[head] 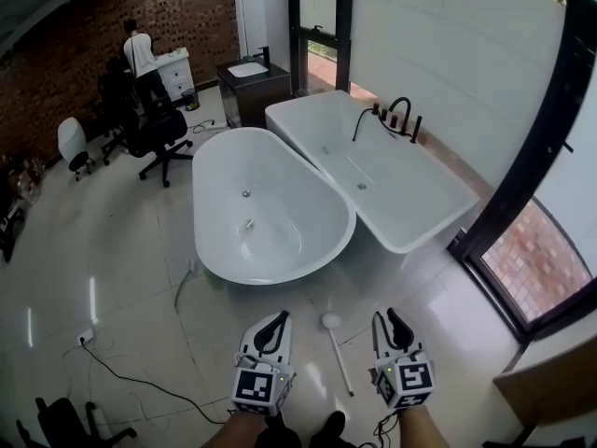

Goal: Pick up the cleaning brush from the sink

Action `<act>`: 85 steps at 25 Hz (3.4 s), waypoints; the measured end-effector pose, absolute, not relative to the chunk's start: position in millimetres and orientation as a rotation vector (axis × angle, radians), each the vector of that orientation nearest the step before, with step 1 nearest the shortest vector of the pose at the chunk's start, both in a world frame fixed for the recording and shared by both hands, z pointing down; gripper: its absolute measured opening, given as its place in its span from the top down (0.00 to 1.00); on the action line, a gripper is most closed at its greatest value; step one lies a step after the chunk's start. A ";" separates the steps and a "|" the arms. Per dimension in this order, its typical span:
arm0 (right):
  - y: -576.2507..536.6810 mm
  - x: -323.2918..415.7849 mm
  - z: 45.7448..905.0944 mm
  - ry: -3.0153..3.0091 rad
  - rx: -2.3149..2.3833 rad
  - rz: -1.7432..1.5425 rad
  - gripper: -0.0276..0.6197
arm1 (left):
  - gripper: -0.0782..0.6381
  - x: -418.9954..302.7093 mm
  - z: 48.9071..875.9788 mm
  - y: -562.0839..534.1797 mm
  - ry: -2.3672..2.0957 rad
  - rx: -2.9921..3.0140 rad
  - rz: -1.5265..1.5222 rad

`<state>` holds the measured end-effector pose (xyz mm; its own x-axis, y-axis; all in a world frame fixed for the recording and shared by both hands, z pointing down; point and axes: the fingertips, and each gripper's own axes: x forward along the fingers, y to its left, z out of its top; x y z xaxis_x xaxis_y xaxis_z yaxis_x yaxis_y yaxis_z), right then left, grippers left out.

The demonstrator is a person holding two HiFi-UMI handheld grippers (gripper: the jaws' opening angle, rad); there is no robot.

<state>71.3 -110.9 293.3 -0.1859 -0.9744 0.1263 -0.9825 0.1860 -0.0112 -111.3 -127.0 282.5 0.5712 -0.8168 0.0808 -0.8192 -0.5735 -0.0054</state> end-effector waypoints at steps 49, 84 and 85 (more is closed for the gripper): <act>-341.3 156.3 1563.8 -1.939 1.418 0.718 0.74 | 0.81 -32.6 1478.4 -376.9 -1.300 2.334 0.600; -294.1 143.7 1609.4 -1.751 1.285 0.837 0.87 | 0.81 -46.1 1442.7 -374.0 -1.348 2.403 0.686; -291.2 146.4 1593.4 -1.739 1.295 0.832 0.87 | 0.81 -47.3 1430.7 -371.2 -1.345 2.406 0.674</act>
<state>146.4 -291.2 1593.4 -0.1592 -0.4410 0.8833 -0.9644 0.2609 -0.0436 -47.3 -371.2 1430.7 0.4508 -0.7144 0.5353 -0.8565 -0.5150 0.0340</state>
